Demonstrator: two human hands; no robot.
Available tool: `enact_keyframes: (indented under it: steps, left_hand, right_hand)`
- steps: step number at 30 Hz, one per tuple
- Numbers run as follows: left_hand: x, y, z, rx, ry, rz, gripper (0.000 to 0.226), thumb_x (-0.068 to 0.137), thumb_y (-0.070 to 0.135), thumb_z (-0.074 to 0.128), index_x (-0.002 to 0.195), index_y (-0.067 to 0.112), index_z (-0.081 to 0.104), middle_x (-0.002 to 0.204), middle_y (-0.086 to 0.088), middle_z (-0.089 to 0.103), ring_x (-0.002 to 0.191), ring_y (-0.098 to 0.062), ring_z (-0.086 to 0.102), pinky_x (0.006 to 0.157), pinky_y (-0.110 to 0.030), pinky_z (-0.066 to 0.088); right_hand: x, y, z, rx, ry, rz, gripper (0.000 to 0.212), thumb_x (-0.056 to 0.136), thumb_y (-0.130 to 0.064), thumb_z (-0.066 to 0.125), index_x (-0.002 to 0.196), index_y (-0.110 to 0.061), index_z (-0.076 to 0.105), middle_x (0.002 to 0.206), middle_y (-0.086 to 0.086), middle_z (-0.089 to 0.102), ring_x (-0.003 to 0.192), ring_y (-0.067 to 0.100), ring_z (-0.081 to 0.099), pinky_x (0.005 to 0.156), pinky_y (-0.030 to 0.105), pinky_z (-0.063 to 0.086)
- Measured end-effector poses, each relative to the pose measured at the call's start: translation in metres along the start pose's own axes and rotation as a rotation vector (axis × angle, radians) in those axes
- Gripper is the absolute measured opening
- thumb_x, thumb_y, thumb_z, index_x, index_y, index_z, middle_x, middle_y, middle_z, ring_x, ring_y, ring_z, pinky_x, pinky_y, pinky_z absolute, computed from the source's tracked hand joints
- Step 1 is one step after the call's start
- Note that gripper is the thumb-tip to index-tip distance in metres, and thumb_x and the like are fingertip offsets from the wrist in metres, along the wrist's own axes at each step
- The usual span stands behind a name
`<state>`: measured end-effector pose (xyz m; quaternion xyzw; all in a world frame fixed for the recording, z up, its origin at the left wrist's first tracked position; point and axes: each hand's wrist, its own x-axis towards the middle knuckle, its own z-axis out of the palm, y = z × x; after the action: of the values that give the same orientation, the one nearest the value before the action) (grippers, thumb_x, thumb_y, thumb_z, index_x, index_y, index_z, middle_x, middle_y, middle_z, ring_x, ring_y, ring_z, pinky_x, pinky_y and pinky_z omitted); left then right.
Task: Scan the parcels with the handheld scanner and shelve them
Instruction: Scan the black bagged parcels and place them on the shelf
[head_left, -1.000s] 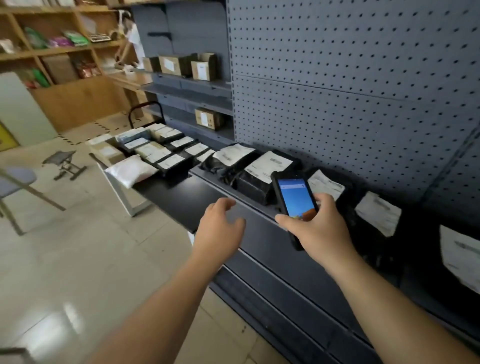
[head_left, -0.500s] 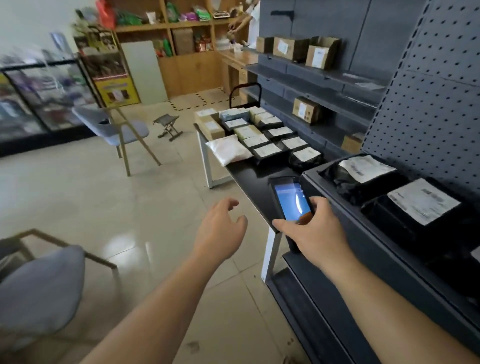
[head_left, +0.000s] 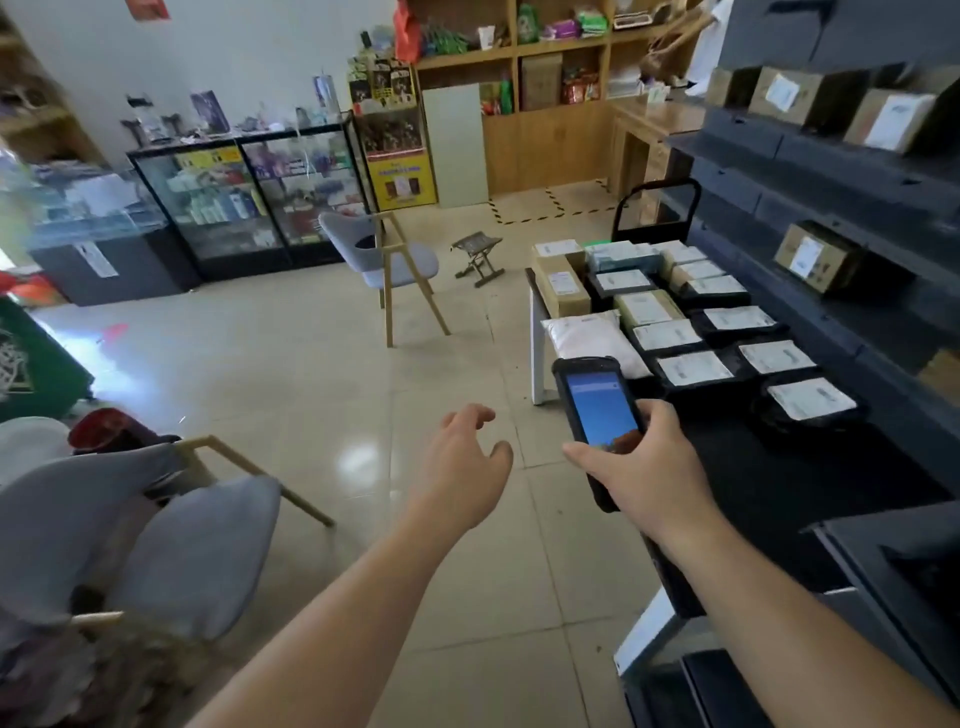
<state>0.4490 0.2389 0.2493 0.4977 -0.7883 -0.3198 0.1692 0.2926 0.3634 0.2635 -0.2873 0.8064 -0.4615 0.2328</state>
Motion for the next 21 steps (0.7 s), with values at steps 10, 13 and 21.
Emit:
enact_keyframes:
  steps: [10,13,21]
  left_hand:
    - [0.117,-0.050,-0.009,0.019,0.033,-0.163,0.043,0.101,0.039,0.056,0.143,0.034,0.050,0.148,0.014,0.047,0.125,-0.009,0.055,0.099,-0.038,0.055]
    - [0.165,-0.067,-0.011,0.017,0.019,-0.170,0.043,0.101,0.039,0.056,0.143,0.035,0.049,0.149,0.014,0.046,0.132,-0.010,0.052,0.103,-0.040,0.053]
    - [0.304,-0.096,-0.036,0.066,-0.055,-0.112,0.044,0.102,0.039,0.054,0.146,0.033,0.048,0.149,0.012,0.047,0.120,-0.014,0.059,0.088,-0.030,0.048]
  right_hand:
    - [0.128,-0.028,0.071,-0.070,-0.151,-0.016,0.084,0.073,-0.048,0.091,0.137,-0.020,0.046,0.102,-0.006,0.058,0.091,0.006,0.057,0.074,0.029,0.047]
    - [0.166,-0.039,0.097,-0.082,-0.151,-0.014,0.086,0.073,-0.047,0.091,0.140,-0.019,0.045,0.102,-0.006,0.057,0.090,0.004,0.055,0.073,0.028,0.044]
    - [0.269,-0.087,0.165,-0.110,-0.092,0.048,0.081,0.076,-0.043,0.091,0.139,-0.020,0.044,0.096,-0.009,0.057,0.084,0.002,0.055,0.067,0.025,0.044]
